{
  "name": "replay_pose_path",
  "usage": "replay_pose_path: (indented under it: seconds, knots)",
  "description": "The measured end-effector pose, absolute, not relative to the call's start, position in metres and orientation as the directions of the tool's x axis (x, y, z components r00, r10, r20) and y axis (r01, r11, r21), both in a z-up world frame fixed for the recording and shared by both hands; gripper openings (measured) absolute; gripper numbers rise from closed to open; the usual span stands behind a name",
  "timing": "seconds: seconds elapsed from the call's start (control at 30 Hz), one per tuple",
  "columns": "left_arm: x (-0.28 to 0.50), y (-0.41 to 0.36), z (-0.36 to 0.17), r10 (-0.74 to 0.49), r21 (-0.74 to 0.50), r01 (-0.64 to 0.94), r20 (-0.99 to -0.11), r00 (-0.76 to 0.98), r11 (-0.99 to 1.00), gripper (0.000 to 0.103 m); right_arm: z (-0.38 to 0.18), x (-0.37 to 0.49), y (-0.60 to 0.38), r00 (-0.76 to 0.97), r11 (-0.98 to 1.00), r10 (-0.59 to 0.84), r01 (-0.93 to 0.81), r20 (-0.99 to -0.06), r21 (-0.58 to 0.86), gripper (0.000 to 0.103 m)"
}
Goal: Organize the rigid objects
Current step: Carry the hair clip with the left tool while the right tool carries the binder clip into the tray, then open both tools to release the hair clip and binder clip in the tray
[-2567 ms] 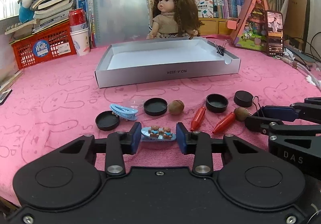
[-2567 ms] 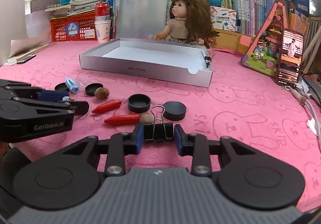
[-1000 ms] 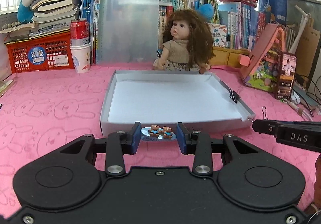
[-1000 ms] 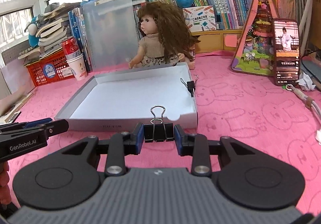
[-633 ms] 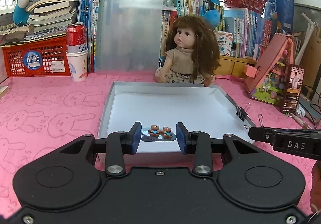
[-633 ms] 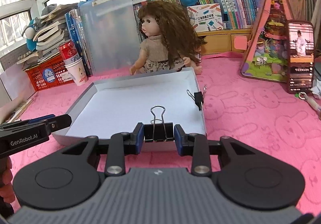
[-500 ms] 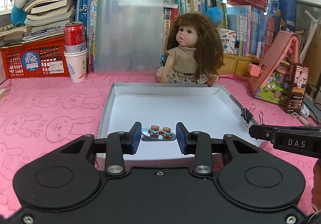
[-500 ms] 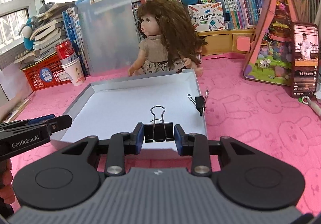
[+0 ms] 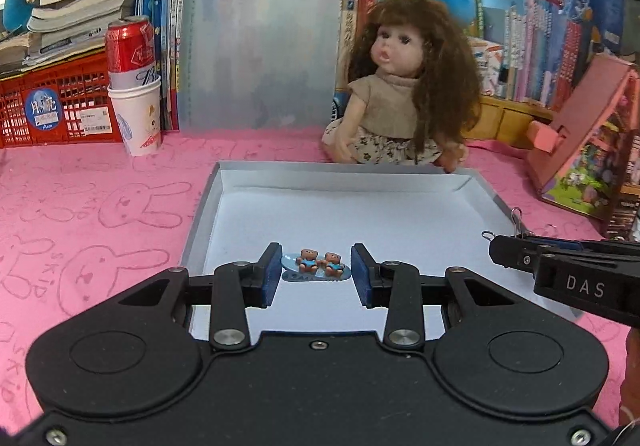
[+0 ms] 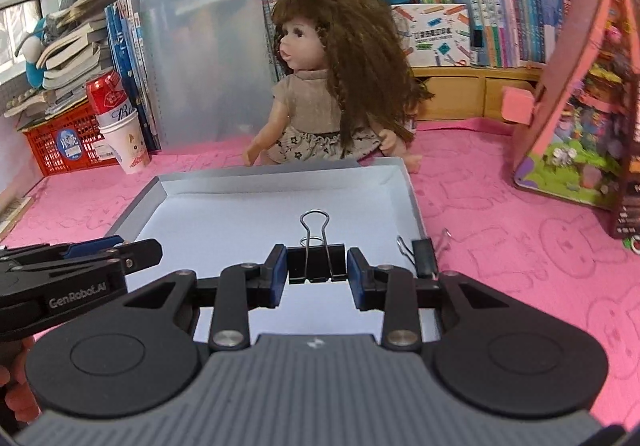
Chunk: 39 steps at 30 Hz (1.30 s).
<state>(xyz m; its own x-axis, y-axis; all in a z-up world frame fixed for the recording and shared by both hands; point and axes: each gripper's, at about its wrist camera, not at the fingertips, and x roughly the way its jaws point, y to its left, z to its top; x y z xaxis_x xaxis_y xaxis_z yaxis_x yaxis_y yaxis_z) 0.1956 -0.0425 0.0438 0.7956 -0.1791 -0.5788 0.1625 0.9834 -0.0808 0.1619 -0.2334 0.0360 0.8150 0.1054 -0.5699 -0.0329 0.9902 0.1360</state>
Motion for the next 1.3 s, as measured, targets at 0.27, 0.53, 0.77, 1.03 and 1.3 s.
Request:
replay_pose_path:
  seconds: [0.27,0.53,0.77,1.03,1.3]
  knots:
    - [0.222,-0.044,0.029,-0.158,-0.079,0.140,-0.622,0.767,0.987,0.035,0.029,0.186,-0.227,0.783,0.988,0.133,-0.059,-0.608,0.141,0.038]
    - [0.226,-0.050,0.020,-0.158,-0.060,0.156,-0.644,0.748,0.986,0.035,0.017,0.193,-0.226,0.754,0.987,0.144,-0.067,-0.640,0.143,0.038]
    - [0.229,-0.051,0.014,-0.157,-0.065,0.152,-0.661,0.733,0.986,0.035,0.011,0.196,-0.226,0.740,0.987,0.146,-0.064,-0.657,0.147,0.038]
    - [0.229,-0.050,0.010,-0.152,-0.063,0.148,-0.669,0.728,0.987,0.035,0.006,0.198,-0.227,0.730,0.988,0.140,-0.057,-0.669,0.145,0.038]
    - [0.229,-0.051,0.009,-0.148,-0.056,0.149,-0.667,0.730,0.987,0.036,0.005,0.198,-0.227,0.730,0.988,0.139,-0.056,-0.669,0.144,0.038]
